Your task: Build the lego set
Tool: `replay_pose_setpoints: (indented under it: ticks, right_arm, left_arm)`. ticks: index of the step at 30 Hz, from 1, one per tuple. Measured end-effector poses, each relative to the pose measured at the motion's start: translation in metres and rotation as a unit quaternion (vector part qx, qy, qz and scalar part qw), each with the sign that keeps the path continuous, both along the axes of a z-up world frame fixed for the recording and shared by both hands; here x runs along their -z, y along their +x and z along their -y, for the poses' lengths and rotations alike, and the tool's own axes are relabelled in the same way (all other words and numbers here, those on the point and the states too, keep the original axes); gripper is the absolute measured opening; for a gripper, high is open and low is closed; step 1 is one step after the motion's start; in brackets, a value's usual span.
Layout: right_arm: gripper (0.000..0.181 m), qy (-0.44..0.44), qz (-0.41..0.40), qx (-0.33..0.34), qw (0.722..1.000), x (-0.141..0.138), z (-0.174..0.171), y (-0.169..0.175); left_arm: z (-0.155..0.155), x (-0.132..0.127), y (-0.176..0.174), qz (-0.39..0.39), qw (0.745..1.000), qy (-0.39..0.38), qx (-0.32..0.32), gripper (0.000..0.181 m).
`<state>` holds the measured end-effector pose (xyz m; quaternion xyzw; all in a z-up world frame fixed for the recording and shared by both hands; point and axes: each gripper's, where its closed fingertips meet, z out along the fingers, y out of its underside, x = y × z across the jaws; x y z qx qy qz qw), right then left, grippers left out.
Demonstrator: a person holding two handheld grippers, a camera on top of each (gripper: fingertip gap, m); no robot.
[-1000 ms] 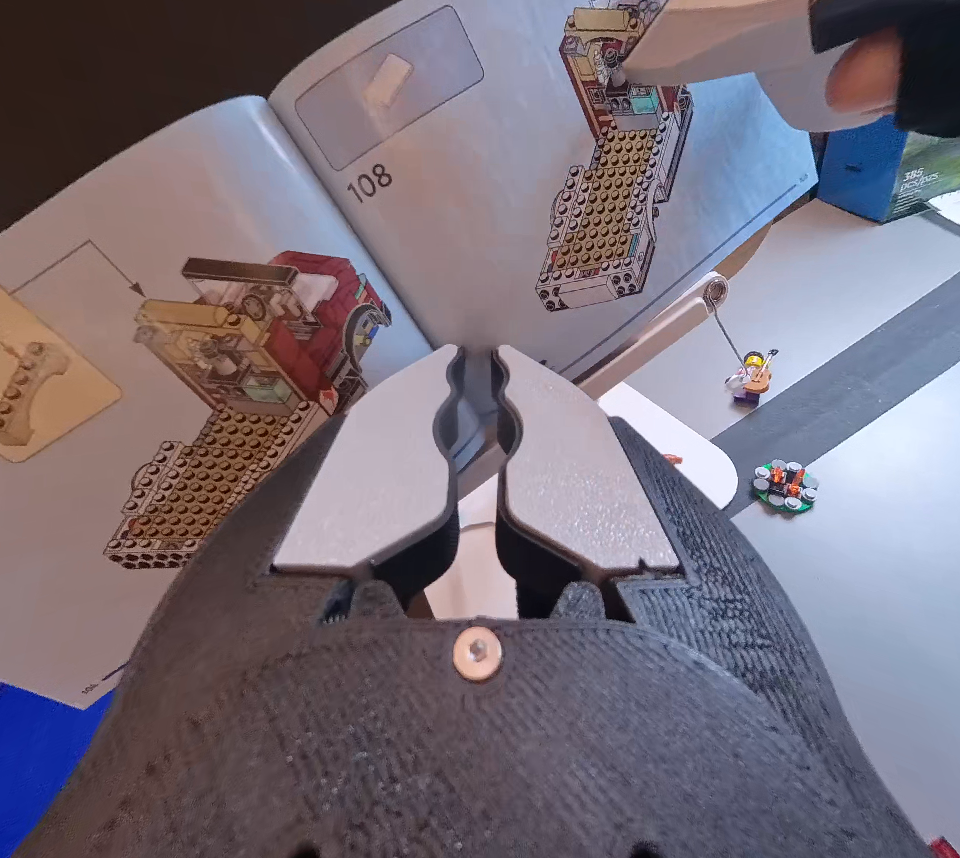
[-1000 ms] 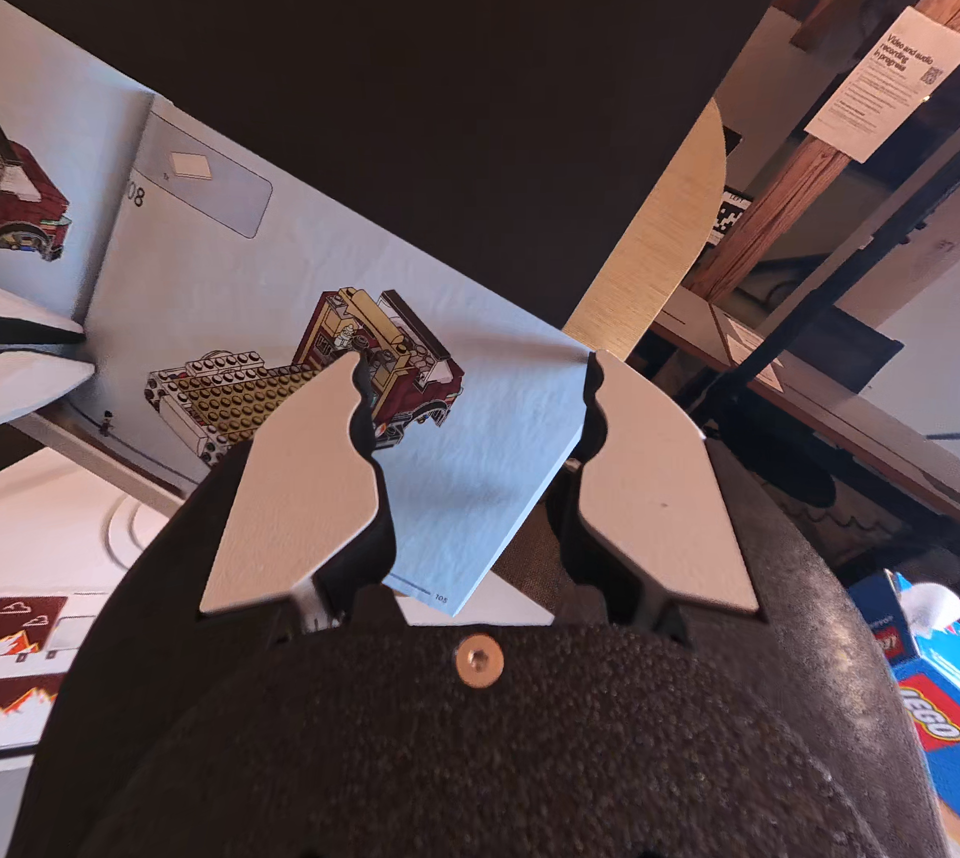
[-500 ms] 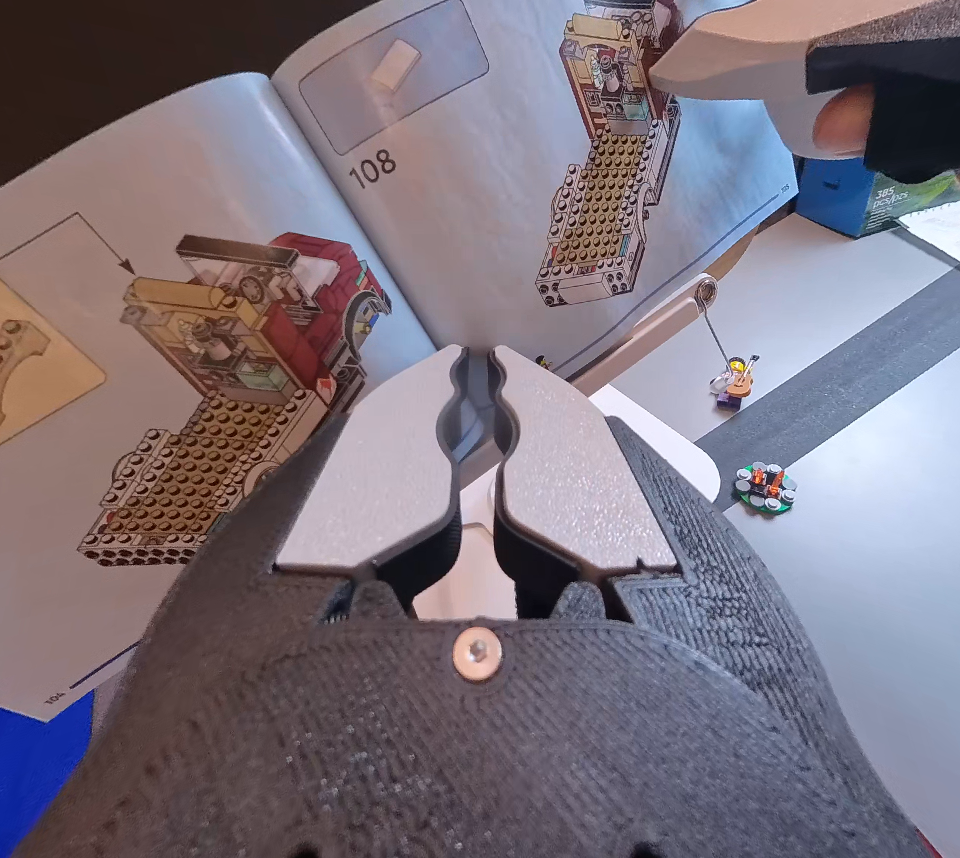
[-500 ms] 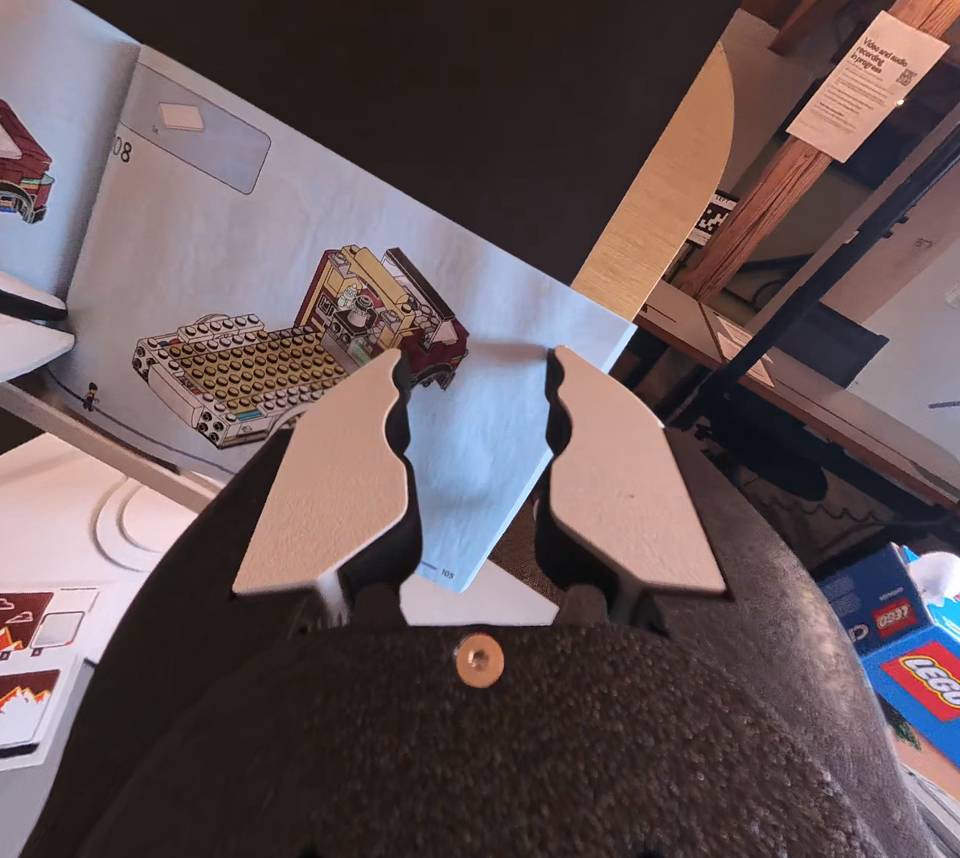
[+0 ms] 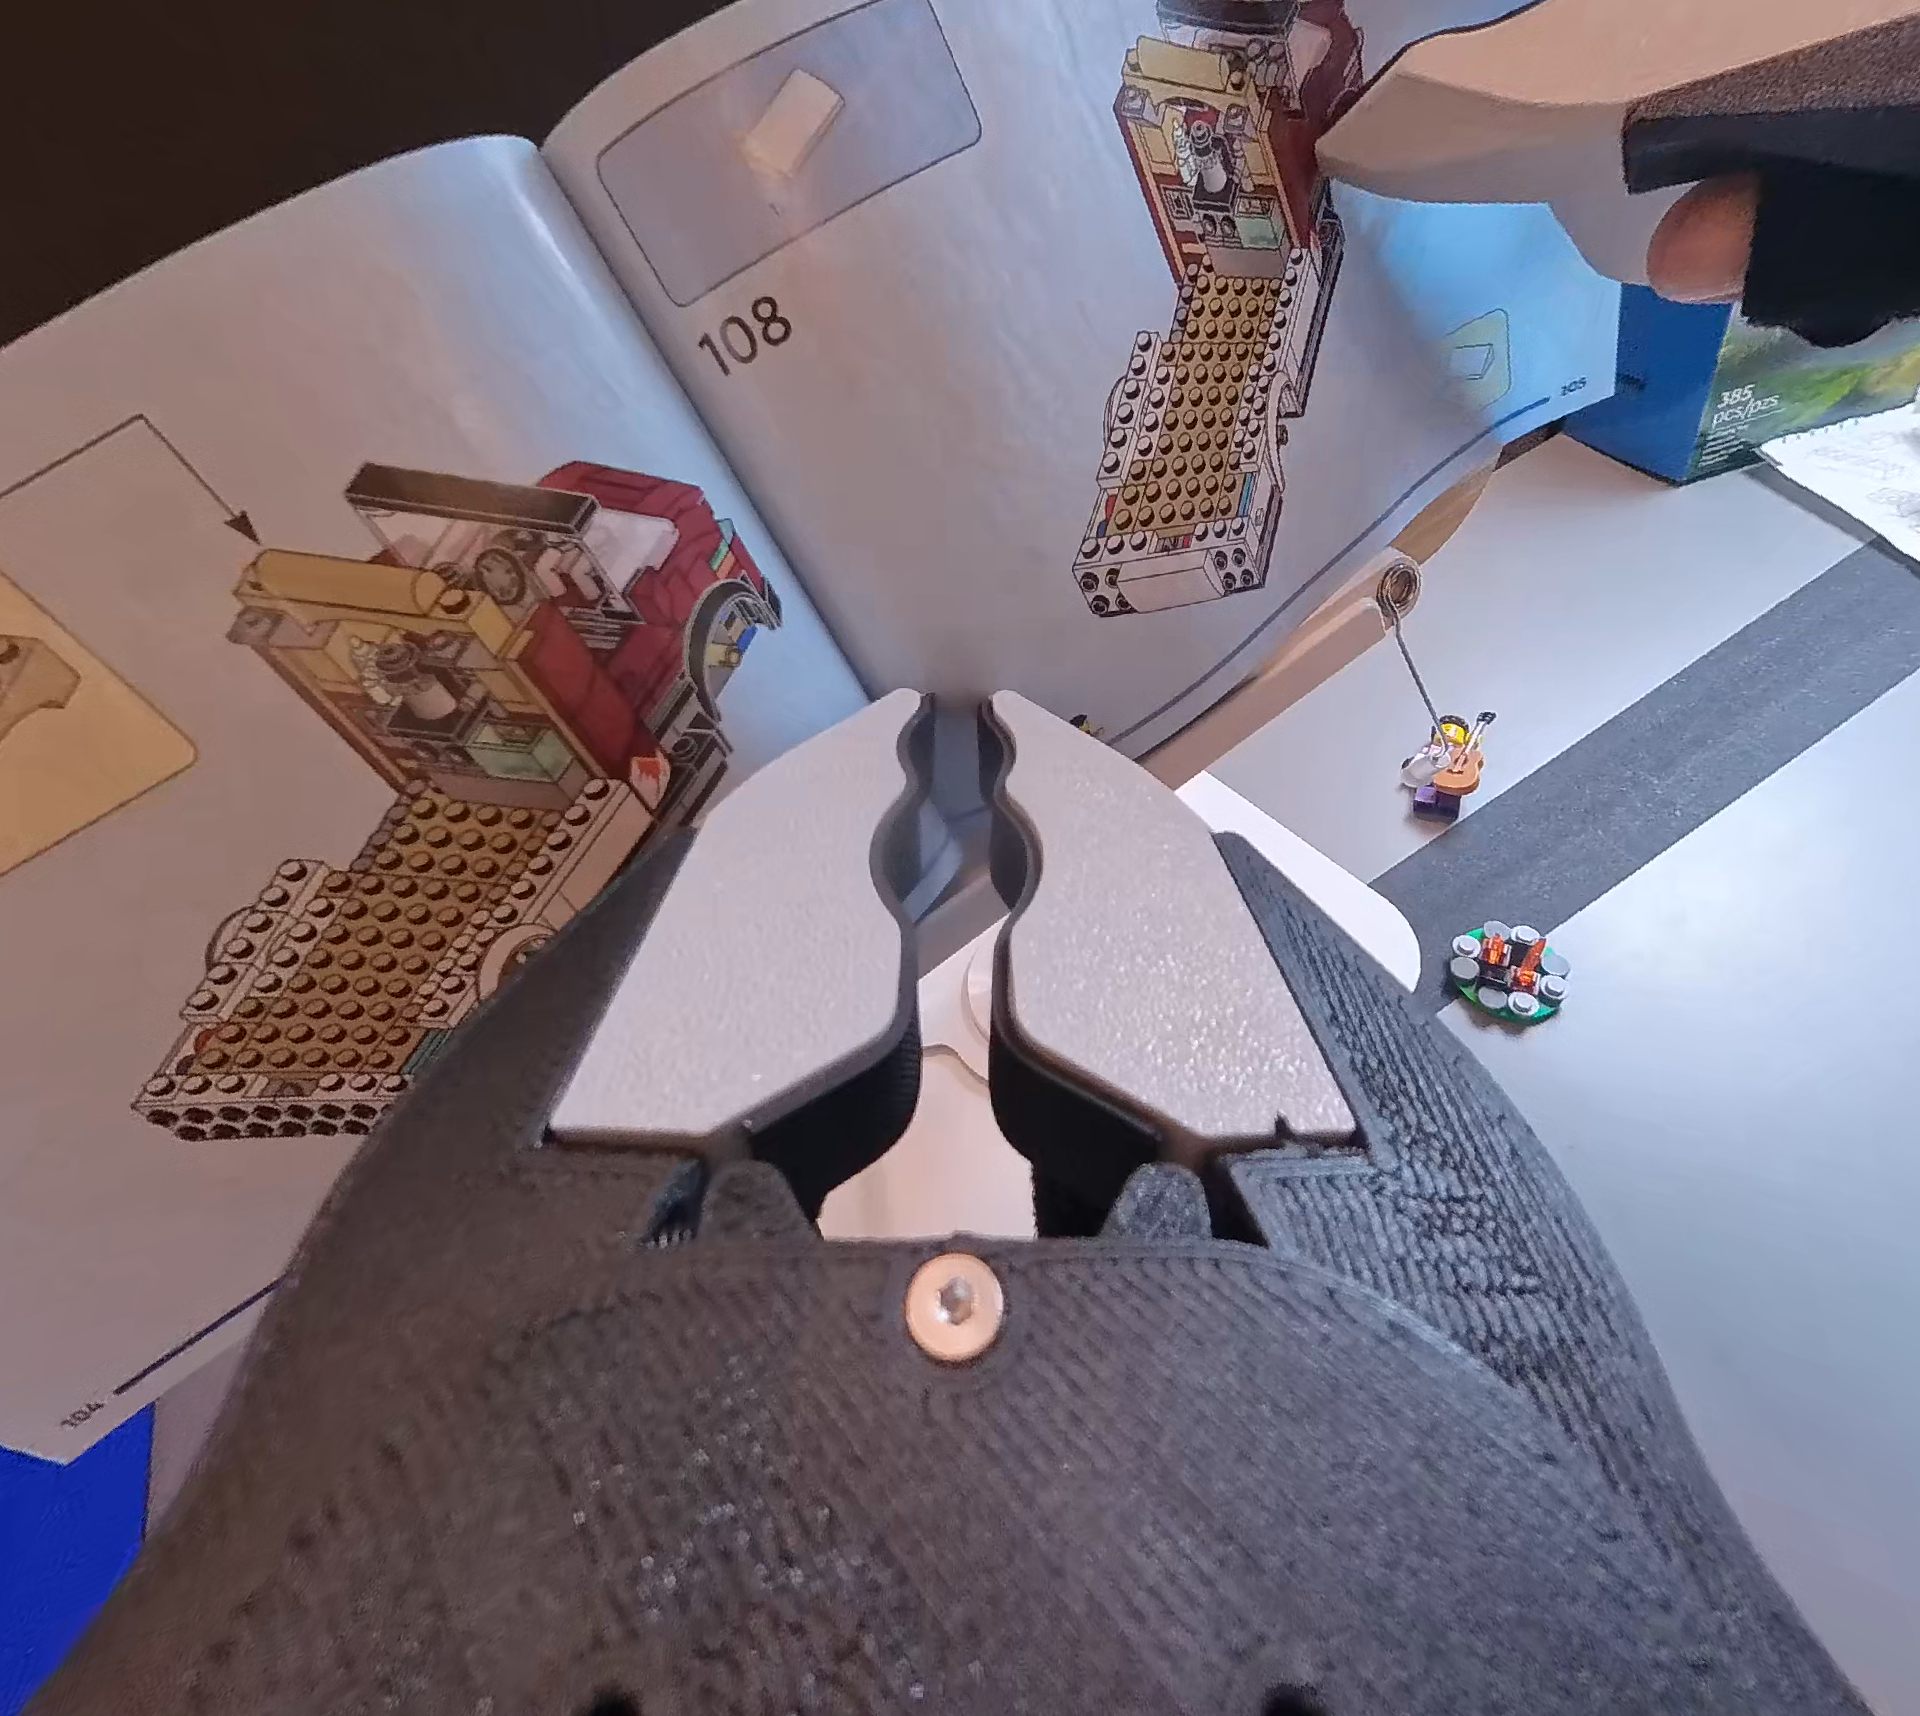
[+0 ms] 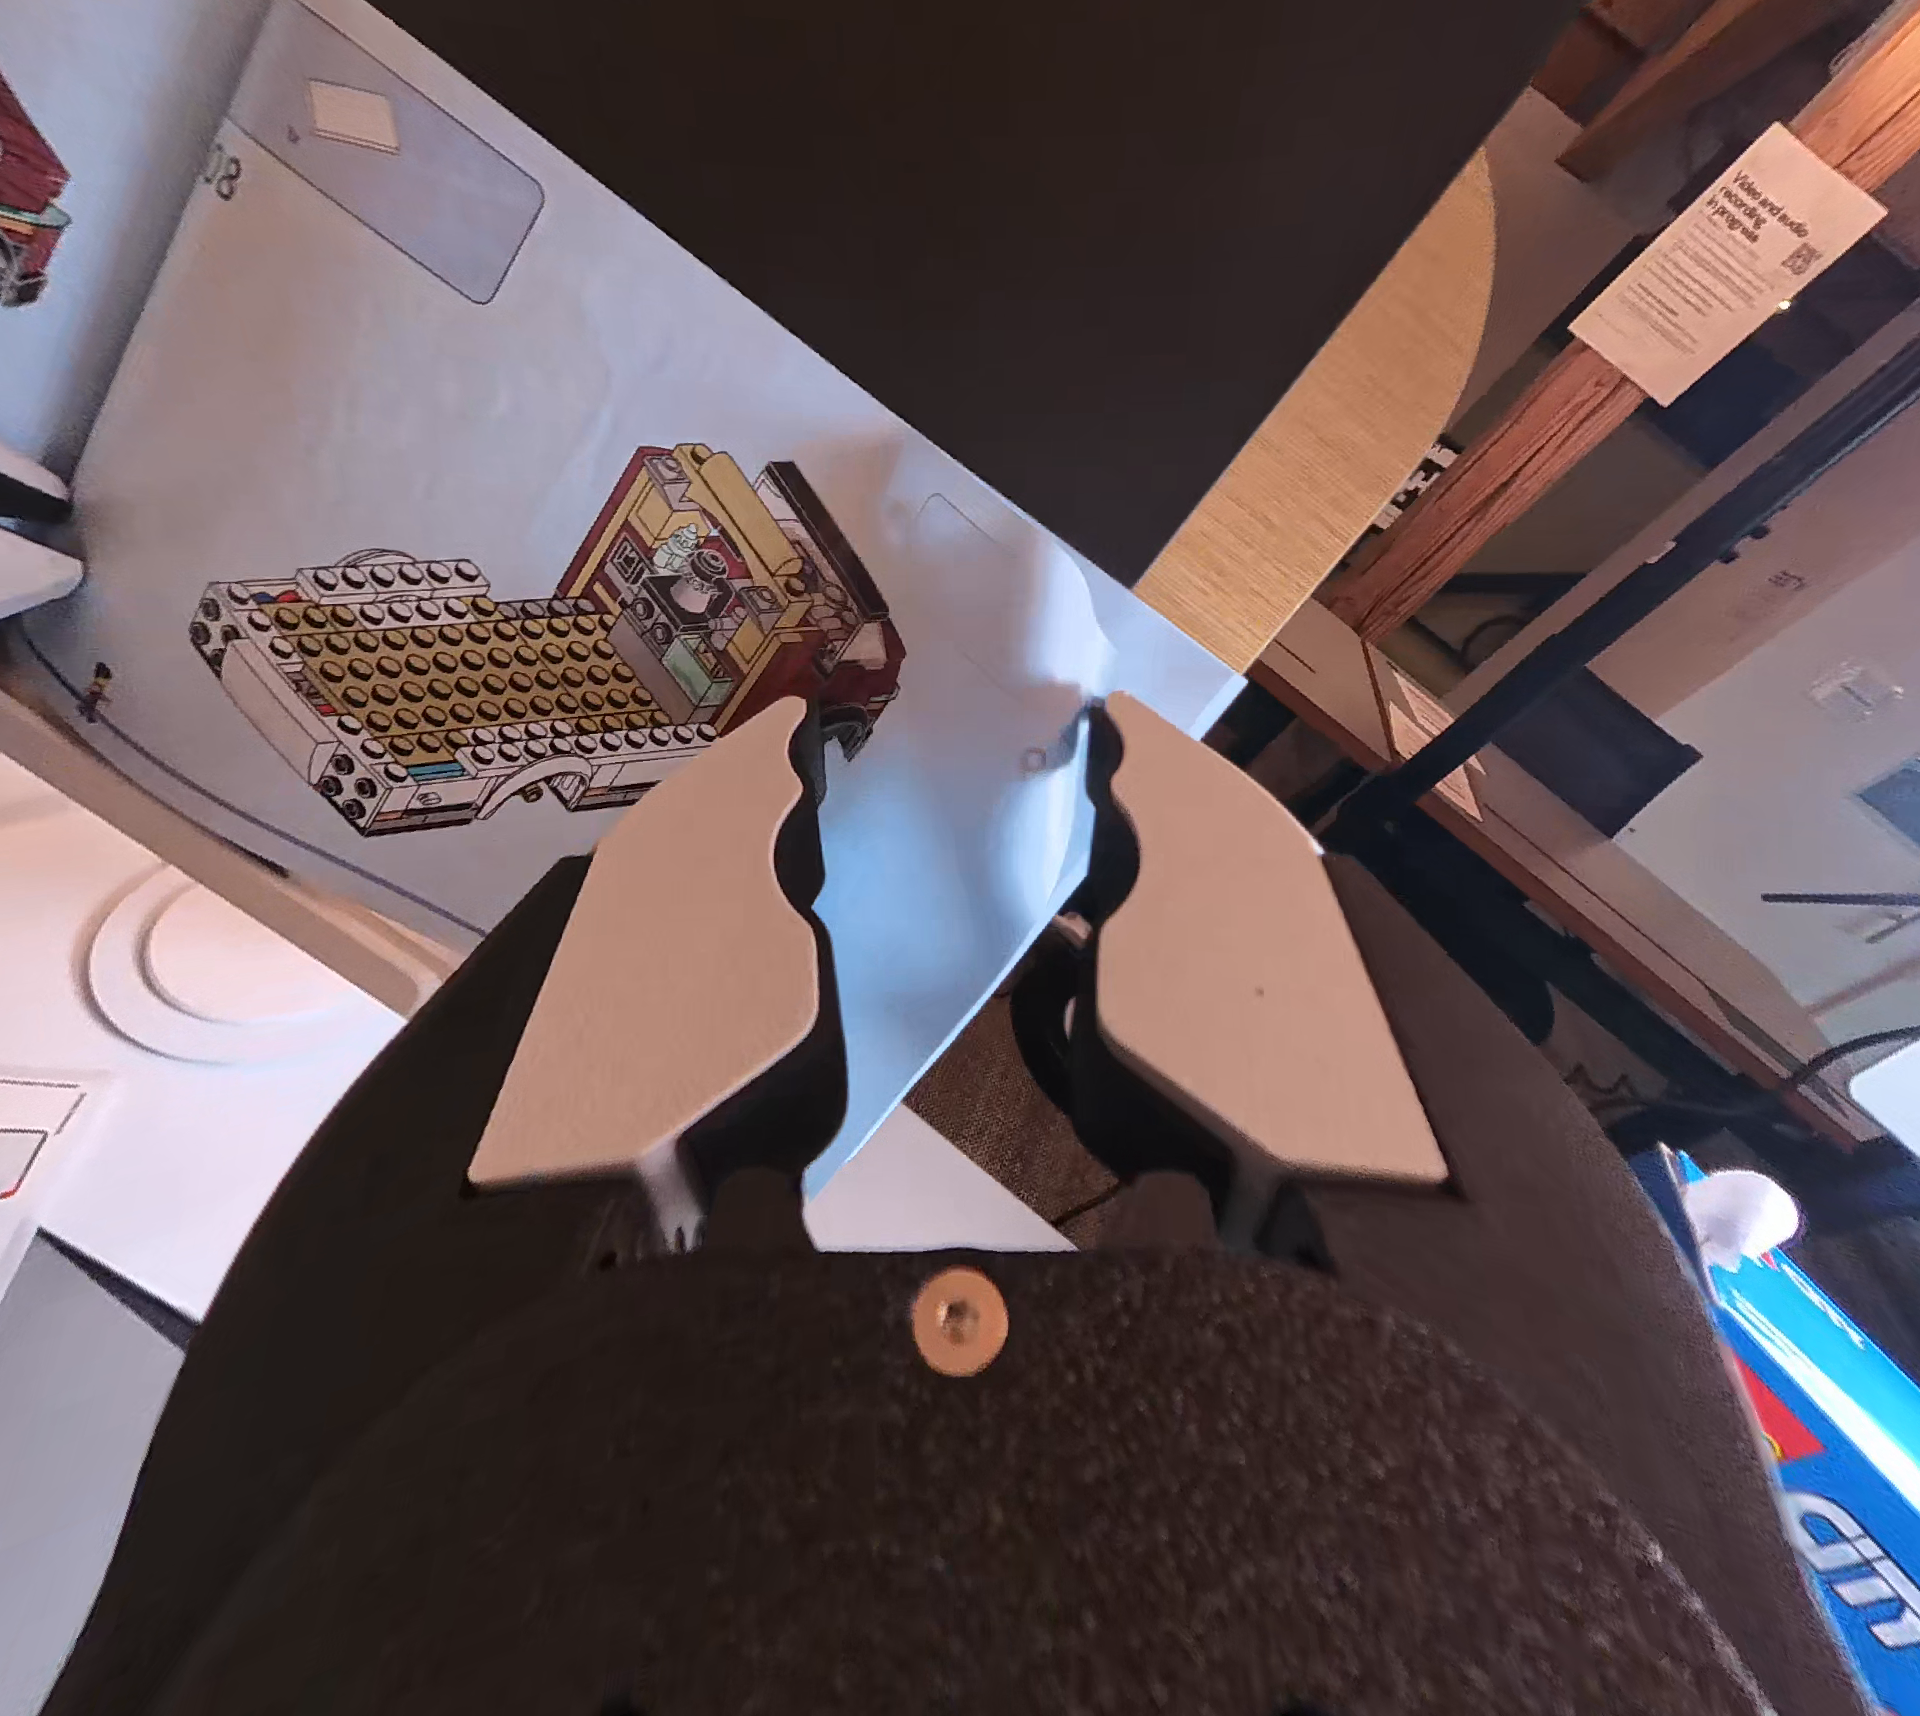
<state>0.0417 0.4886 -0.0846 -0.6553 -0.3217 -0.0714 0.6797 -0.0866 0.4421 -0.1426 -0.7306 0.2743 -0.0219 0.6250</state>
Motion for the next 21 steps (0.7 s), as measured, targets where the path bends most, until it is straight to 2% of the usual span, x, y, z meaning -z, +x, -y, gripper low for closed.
replay_pose_setpoints:
  ticks: [5,8,11,14,17,21]
  right_arm:
    - [0.033,-0.003,-0.013,-0.016,1.0,-0.004,0.009,-0.004]
    - [0.026,-0.001,-0.025,-0.03,0.999,-0.006,0.021,-0.006]
    - [0.021,-0.021,-0.043,-0.058,0.997,0.002,0.036,-0.006]
    - [0.016,-0.051,-0.059,-0.099,0.992,0.014,0.049,-0.008]
    - [0.015,-0.081,-0.065,-0.139,0.985,0.025,0.062,-0.014]
    - [0.014,-0.107,-0.054,-0.198,0.973,0.035,0.084,-0.033]
  left_arm:
    - [0.001,0.0,0.0,0.006,1.0,-0.004,0.004,0.009]
    - [0.005,0.0,0.003,0.023,0.999,-0.015,0.019,0.018]
    - [0.011,-0.003,0.007,0.036,0.998,-0.02,0.038,0.03]
    - [0.025,-0.015,0.018,0.071,0.994,-0.02,0.076,0.034]
    - [0.045,-0.03,0.039,0.135,0.98,-0.035,0.14,0.035]
    - [0.066,-0.046,0.067,0.23,0.943,-0.087,0.223,0.039]
